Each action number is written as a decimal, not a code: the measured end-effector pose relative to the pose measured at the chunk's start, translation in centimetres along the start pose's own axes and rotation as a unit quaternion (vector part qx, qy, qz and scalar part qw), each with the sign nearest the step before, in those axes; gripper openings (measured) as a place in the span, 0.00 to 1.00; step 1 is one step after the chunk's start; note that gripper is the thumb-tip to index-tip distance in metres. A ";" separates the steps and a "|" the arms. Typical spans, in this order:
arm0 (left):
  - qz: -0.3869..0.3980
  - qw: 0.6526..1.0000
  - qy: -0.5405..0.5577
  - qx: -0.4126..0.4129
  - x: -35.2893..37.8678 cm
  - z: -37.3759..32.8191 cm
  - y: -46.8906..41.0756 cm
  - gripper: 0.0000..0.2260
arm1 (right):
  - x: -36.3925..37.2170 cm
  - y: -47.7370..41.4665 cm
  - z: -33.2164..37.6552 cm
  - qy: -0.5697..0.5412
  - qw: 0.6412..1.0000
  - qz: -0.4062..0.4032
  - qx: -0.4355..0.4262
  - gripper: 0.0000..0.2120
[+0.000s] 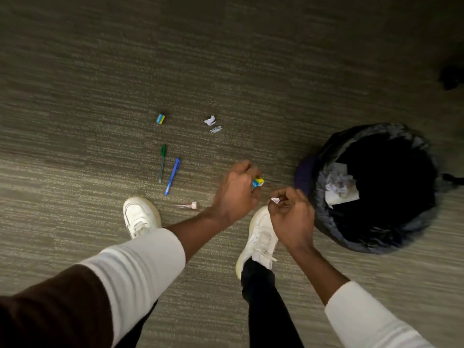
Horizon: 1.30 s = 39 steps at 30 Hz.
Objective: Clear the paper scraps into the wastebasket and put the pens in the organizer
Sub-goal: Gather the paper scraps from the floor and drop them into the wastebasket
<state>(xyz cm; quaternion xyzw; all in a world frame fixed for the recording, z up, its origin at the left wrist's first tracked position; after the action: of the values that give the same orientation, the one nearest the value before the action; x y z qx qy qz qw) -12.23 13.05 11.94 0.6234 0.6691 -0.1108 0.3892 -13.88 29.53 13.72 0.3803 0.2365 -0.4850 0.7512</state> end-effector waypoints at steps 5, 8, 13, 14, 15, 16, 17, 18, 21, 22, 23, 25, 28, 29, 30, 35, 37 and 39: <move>-0.006 0.996 0.068 0.056 0.9 -10.5 -0.7 0.10 | -10.8 1.5 -1.8 -0.029 0.992 -0.121 0.016 0.11; 0.011 0.993 0.070 0.090 2.4 -15.3 -1.1 0.12 | -14.7 2.1 -5.5 -0.033 0.983 -0.169 0.067 0.10; 0.030 0.993 0.041 0.105 5.4 -18.6 -2.3 0.19 | -16.4 2.9 -10.3 -0.090 0.967 -0.187 0.150 0.15; 0.028 0.993 0.029 0.109 5.6 -18.7 -2.4 0.20 | -16.6 2.8 -10.0 -0.078 0.969 -0.187 0.139 0.14; 0.021 0.994 0.017 0.110 5.6 -18.6 -2.5 0.19 | -16.7 2.7 -9.3 -0.065 0.974 -0.185 0.117 0.12; 0.012 0.994 0.008 0.104 5.3 -18.2 -2.6 0.17 | -16.6 2.4 -8.5 -0.052 0.978 -0.178 0.090 0.11; 0.004 0.995 0.002 0.097 4.9 -17.5 -2.7 0.15 | -16.4 2.0 -7.6 -0.039 0.983 -0.171 0.058 0.10; -0.005 0.996 -0.004 0.088 4.4 -16.7 -2.7 0.12 | -15.9 1.6 -6.4 -0.027 0.986 -0.164 0.027 0.09; -0.016 0.999 -0.015 0.045 2.2 -12.8 -2.8 0.08 | -13.5 0.0 -2.5 -0.026 0.989 -0.137 -0.049 0.07; -0.016 0.999 -0.018 0.027 1.4 -11.1 -2.8 0.08 | -12.4 -0.6 -1.2 -0.035 0.990 -0.120 -0.069 0.07; -0.013 1.000 -0.020 0.010 0.6 -9.2 -2.7 0.08 | -11.2 -1.2 0.2 -0.040 0.990 -0.101 -0.086 0.07; -0.003 0.999 -0.035 -0.020 -0.9 -5.3 -2.7 0.07 | -8.2 -2.7 2.7 -0.040 0.991 -0.058 -0.115 0.07; 0.007 0.995 -0.075 -0.060 -3.3 0.4 -3.2 0.06 | -2.9 -5.2 5.5 -0.037 0.988 -0.006 -0.151 0.08; 0.008 0.993 -0.088 -0.074 -4.0 2.2 -3.5 0.06 | -1.0 -6.2 6.0 -0.030 0.987 0.008 -0.159 0.08; 0.010 0.991 -0.101 -0.087 -4.7 4.0 -3.8 0.06 | 1.0 -7.3 6.3 -0.021 0.986 0.024 -0.166 0.09; -0.021 0.982 -0.132 -0.132 -7.7 12.6 -6.2 0.08 | 10.3 -13.0 6.6 0.039 0.980 0.084 -0.176 0.11; -0.023 0.979 -0.145 -0.142 -8.3 15.6 -7.5 0.08 | 13.4 -15.0 6.7 0.063 0.975 0.098 -0.189 0.11; -0.031 0.976 -0.165 -0.141 -8.6 18.4 -8.8 0.08 | 16.2 -16.6 6.9 0.087 0.969 0.107 -0.207 0.14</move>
<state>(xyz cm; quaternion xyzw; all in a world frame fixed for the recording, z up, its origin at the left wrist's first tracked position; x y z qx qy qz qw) -13.94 -6.73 2.28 0.5144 0.6231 -0.1288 0.5749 -22.26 11.17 0.48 0.2804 0.3540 -0.3077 0.8375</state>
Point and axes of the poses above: each hand's wrist, its own y-axis away from the middle knuckle, its own x-axis out of the palm, z = x × y, the point moved 8 cm from there along -y, towards the middle knuckle, and after that the axes turned 4 degrees about -x, right-handed, at the moved point
